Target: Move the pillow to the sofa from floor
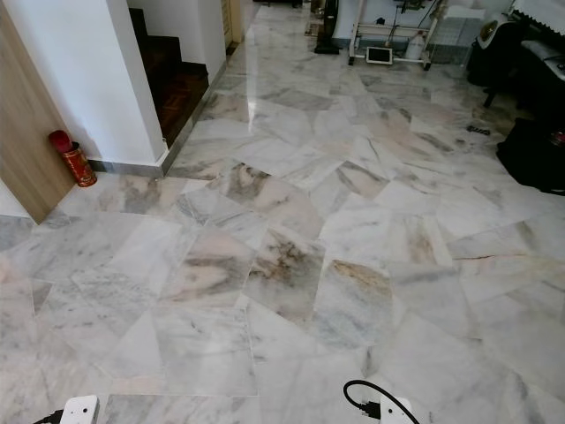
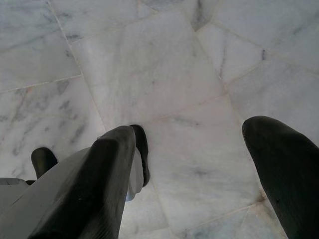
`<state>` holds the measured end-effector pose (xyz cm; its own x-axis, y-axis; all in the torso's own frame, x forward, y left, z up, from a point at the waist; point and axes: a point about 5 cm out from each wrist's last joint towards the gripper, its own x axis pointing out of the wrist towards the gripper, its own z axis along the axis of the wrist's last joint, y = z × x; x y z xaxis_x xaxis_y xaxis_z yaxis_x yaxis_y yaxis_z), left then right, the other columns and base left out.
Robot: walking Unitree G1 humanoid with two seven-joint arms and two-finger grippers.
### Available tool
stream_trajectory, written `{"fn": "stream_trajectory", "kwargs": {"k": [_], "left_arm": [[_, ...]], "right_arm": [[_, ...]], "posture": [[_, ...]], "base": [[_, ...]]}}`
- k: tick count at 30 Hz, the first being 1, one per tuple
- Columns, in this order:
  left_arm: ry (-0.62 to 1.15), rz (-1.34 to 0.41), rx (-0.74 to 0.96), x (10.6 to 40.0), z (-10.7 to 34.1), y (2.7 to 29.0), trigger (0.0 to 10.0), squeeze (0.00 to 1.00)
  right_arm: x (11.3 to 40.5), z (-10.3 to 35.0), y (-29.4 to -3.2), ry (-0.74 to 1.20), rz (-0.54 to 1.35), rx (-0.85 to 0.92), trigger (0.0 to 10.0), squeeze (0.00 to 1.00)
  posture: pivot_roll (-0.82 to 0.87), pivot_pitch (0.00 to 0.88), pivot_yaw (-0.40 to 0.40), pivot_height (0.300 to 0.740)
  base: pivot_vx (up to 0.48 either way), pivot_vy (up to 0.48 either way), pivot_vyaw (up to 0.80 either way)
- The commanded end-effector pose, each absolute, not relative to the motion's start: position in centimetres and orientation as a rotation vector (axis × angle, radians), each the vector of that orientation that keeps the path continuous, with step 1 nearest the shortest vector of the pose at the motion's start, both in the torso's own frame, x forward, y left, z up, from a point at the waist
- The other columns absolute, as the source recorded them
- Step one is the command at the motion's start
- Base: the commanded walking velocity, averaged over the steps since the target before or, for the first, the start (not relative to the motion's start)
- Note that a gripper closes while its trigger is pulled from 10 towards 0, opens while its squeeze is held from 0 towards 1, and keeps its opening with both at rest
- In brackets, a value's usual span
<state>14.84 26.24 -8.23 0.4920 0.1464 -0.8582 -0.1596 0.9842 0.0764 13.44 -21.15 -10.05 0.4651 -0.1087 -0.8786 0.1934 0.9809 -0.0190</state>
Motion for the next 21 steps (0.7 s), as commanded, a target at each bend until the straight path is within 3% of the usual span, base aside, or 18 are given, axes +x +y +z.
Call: {"fn": "stream_trajectory", "kwargs": {"k": [1,7,10,21], "left_arm": [[0.974,-0.031,0.046,18.4,-7.7,22.0,10.0,0.00],[0.973,-0.029,0.044,18.4,-7.7,22.0,10.0,0.00],[1.024,0.035,0.031,16.7,-8.2,23.5,10.0,0.00],[1.037,0.070,0.050,15.4,-8.3,25.1,10.0,0.00]], "right_arm": [[18.3,-8.3,-19.5,0.919,-0.171,0.281,10.0,0.00],[18.2,-8.3,-19.4,0.924,-0.167,0.272,10.0,0.00],[17.7,-8.6,-19.0,0.914,-0.176,0.308,10.0,0.00],[17.9,-8.5,-18.7,0.904,-0.171,0.333,10.0,0.00]], "posture": [[-0.01,0.000,-0.042,0.740],[-0.01,0.000,-0.042,0.740],[-0.02,0.000,-0.028,0.740],[-0.02,0.000,-0.027,0.740]], "base": [[0.000,0.000,0.00],[0.000,0.000,0.00],[0.000,0.000,0.00],[0.000,0.000,0.00]]}}
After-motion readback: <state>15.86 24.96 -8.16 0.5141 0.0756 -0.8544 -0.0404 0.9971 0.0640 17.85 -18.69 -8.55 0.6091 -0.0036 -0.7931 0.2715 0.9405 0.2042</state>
